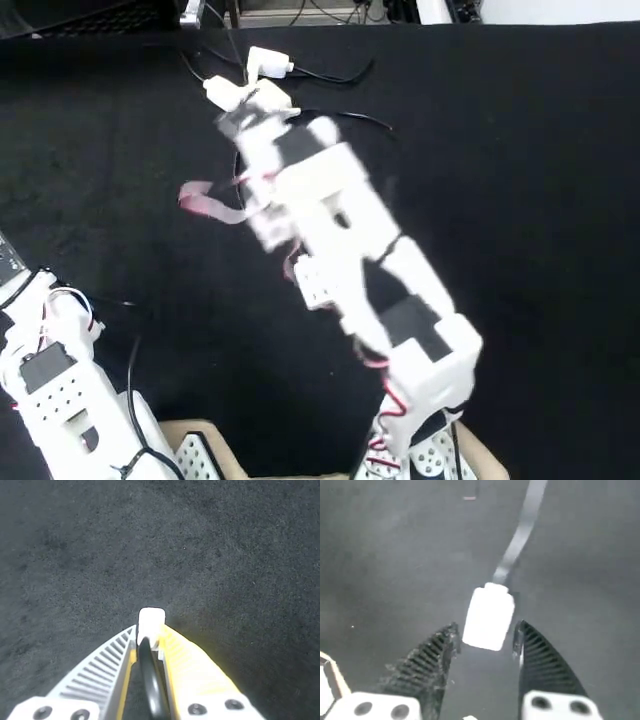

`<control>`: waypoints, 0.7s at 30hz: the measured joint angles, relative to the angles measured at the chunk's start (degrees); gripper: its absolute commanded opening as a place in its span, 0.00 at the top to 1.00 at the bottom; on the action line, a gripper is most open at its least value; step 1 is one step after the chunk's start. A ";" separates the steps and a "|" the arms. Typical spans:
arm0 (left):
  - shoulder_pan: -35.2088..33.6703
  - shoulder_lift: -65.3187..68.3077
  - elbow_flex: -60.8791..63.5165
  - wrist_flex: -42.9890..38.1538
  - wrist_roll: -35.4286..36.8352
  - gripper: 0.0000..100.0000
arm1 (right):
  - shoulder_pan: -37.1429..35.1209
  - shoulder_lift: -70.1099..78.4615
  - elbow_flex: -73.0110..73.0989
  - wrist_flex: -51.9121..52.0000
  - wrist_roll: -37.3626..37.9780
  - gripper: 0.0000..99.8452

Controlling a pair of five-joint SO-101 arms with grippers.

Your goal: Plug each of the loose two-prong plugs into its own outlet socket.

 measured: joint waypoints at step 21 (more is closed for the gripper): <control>42.46 0.09 -12.66 10.11 -12.40 0.97 | 43.25 -8.79 34.99 -11.08 12.22 0.82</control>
